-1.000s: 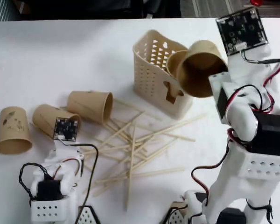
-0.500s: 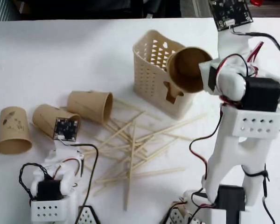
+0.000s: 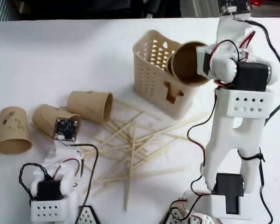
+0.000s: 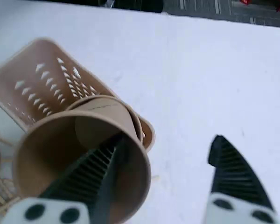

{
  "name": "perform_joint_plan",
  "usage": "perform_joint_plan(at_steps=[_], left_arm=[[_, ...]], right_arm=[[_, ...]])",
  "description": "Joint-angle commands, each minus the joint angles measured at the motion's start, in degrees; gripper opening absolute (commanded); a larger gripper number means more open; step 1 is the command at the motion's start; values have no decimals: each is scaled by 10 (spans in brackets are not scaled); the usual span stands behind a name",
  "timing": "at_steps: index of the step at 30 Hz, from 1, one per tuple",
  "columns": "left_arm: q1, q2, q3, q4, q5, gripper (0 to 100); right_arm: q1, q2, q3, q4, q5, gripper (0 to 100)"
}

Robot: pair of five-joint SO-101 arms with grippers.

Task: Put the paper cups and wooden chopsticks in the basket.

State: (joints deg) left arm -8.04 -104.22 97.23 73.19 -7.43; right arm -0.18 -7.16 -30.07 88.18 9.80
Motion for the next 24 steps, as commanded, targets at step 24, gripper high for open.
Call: perform_joint_plan(at_steps=[24], left_arm=[[-29,3,-86,-46,-62,28]], right_arm=[[-51,-181,78,103,88,296]])
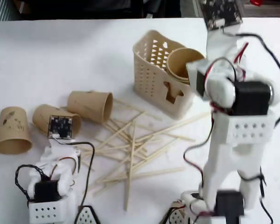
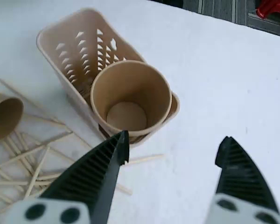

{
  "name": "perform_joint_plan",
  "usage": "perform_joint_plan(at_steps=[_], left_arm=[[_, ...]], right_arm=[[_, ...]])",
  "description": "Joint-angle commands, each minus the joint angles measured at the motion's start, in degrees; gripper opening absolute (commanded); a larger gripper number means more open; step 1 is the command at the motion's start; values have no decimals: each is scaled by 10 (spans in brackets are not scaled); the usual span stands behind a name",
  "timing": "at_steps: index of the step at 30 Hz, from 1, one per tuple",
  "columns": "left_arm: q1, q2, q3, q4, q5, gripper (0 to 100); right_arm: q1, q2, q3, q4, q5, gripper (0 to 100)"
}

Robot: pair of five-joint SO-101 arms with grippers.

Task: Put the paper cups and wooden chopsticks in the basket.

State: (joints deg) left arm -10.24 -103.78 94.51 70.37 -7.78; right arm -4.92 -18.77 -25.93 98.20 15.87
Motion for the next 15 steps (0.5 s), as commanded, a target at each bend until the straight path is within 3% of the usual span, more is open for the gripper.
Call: perform_joint_plan(at_steps=[1,5,7,11,15], left_arm=[[-7,-1,-74,-18,-108,28],[-9,-1,-127,-14,-306,28],[-9,-1,-149,-14,-363,28],[-10,0,-200,-1,-398,28],[-10,2,-286,62,-421,28]], right_arm=[[-3,-88,54,3,33,296],[1,-176,133,3,40,296],[2,-209,189,3,43,296],[3,-261,324,3,60,297],[3,-304,446,0,60,297]])
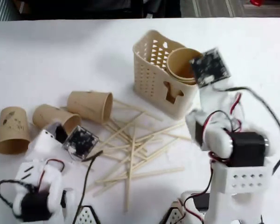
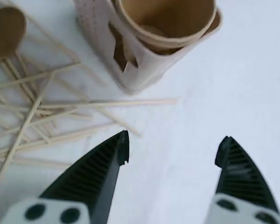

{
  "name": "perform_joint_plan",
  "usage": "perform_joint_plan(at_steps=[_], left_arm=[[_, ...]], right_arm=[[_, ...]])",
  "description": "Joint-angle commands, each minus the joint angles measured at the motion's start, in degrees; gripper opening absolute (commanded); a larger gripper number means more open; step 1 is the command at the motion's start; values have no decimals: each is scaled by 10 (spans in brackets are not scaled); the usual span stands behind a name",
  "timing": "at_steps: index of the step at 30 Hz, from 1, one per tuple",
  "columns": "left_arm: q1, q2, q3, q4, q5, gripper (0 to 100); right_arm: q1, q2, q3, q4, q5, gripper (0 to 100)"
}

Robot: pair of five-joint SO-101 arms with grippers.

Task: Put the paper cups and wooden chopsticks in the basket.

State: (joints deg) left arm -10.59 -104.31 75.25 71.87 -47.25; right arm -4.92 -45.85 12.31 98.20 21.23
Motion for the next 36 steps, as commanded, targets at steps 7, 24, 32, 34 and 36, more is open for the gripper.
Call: perform_joint_plan(at_steps=[7,24,32,34,36], left_arm=[[-34,152,-248,115,-5,150],[-18,581,-234,-75,-27,151],[-18,641,-164,-191,-27,107],[-15,641,-165,-191,-28,24],[-15,629,-165,-183,-27,33]], right_arm=[[80,-124,187,-59,6,297],[142,-116,350,-211,5,297],[143,-56,371,-260,5,297],[143,-51,383,-274,5,297],[143,-51,394,-285,5,297]])
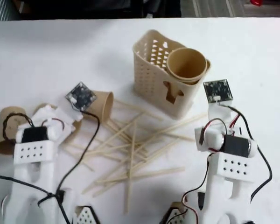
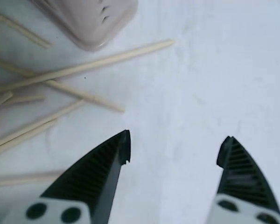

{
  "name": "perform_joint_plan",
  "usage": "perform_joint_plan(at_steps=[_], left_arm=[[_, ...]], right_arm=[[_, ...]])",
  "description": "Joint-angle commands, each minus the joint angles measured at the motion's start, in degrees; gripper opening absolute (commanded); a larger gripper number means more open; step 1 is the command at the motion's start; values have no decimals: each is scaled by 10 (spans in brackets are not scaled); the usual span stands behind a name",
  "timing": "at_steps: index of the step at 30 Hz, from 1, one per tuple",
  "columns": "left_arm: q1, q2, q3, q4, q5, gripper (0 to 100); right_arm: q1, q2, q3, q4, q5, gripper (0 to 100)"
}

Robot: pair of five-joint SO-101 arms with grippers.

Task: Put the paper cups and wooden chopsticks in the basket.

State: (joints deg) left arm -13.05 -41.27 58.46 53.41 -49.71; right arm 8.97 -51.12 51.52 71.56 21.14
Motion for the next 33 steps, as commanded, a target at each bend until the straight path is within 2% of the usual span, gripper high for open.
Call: perform_joint_plan(at_steps=[1,5,10,13,17,21,25,31,33], left_arm=[[10,-14,3,8,-3,27],[10,-102,1,50,-2,22],[11,-241,-72,164,-1,22],[11,-294,-146,213,35,22],[25,-298,-240,233,94,22],[101,-268,-318,238,146,22],[208,-215,-409,236,197,22],[358,-78,-571,223,246,22],[390,-22,-622,216,258,22]], right_arm=[[4,1,5,-22,6,297],[4,6,7,-24,6,297],[4,6,7,-25,-21,297],[5,5,7,-25,-31,297],[9,2,7,-25,-31,297],[38,6,7,-40,-34,297],[73,7,8,-62,-76,297],[79,7,25,-81,-83,293],[80,7,37,-102,-83,249]])
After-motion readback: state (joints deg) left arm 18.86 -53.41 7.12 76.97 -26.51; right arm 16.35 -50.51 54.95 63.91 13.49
